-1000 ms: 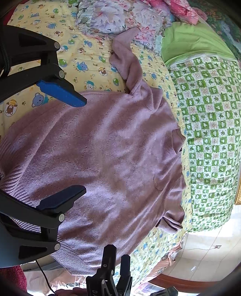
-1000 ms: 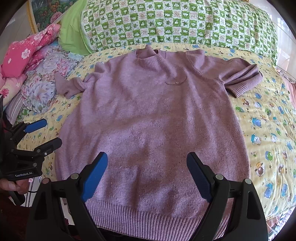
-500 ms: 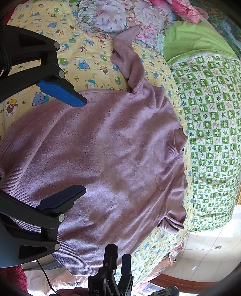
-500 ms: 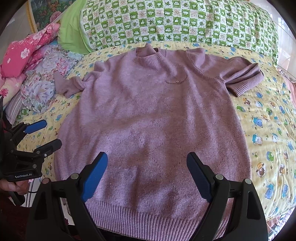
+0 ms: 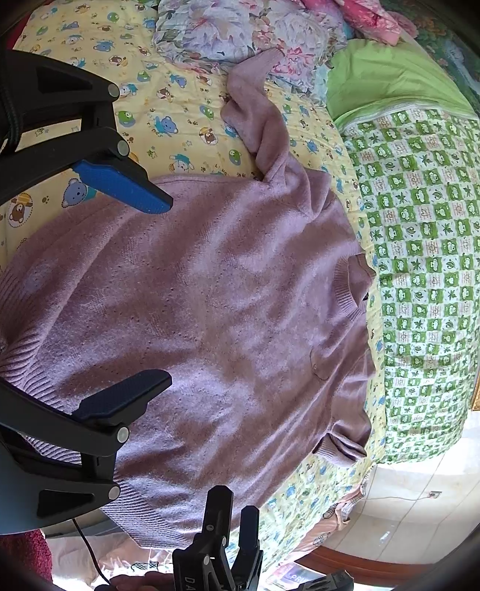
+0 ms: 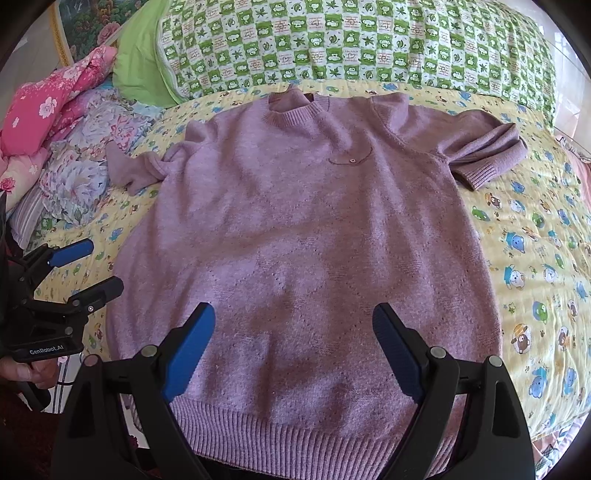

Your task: Fold small clothes

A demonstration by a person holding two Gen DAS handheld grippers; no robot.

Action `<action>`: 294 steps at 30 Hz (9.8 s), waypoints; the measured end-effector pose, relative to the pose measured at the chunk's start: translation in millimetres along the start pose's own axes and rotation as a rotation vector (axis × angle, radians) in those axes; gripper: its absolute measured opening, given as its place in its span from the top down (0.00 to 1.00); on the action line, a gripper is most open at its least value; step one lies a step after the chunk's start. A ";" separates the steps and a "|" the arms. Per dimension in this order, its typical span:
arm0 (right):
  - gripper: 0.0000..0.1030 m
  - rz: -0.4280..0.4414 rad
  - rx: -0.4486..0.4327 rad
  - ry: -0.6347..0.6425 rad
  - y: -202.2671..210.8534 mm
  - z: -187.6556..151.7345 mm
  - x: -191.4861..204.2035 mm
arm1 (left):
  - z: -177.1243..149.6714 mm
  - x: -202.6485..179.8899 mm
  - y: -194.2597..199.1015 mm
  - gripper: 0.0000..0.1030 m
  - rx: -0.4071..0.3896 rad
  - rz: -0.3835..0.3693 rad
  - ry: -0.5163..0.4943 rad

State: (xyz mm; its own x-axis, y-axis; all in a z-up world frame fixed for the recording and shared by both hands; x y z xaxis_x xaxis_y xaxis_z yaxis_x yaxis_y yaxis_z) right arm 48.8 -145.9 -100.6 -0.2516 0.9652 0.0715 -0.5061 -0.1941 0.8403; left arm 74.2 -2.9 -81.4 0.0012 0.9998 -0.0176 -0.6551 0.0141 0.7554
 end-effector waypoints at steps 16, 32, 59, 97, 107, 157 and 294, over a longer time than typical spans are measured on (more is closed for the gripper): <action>0.15 -0.037 -0.093 0.027 -1.1 12.3 -11.4 | 2.5 -1.5 -7.7 0.15 0.016 0.010 -0.003; 0.31 -0.102 -0.059 -0.076 -0.4 36.9 -84.5 | 29.3 11.3 -34.0 0.15 0.041 0.051 0.034; 0.92 -0.225 -0.169 -0.676 -39.5 117.2 -362.9 | 153.1 61.6 -205.8 0.15 0.180 0.130 0.227; 0.61 0.081 0.015 -0.519 -84.1 144.0 -208.4 | 124.6 57.9 -219.9 0.70 0.292 -0.002 0.276; 0.60 0.002 -0.031 -0.457 -99.3 172.0 -231.0 | 123.6 73.2 -181.5 0.88 0.220 -0.064 0.272; 0.47 0.196 0.000 -0.309 -98.6 163.3 -95.6 | 152.4 361.8 -177.7 0.35 0.346 0.330 0.834; 0.83 0.541 0.209 0.272 -268.2 350.0 148.6 | 71.8 162.9 -173.9 0.70 0.180 -0.276 1.109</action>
State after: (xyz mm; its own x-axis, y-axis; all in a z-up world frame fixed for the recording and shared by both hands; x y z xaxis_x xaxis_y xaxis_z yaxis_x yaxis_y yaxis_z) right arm 435.9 110.9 -127.3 -0.6410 0.6558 0.3987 -0.0844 -0.5766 0.8127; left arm 242.5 158.3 -168.6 -0.5950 0.4050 -0.6942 -0.6184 0.3211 0.7173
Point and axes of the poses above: each gripper's, at about its wrist camera, not at the fingertips, and y roughly against the way its jaws point, x to its left, z to its top, the point moved 10 cm from there along -y, roughly the way its jaws point, and after that the axes turned 8 degrees about y, right-handed, at the moved point
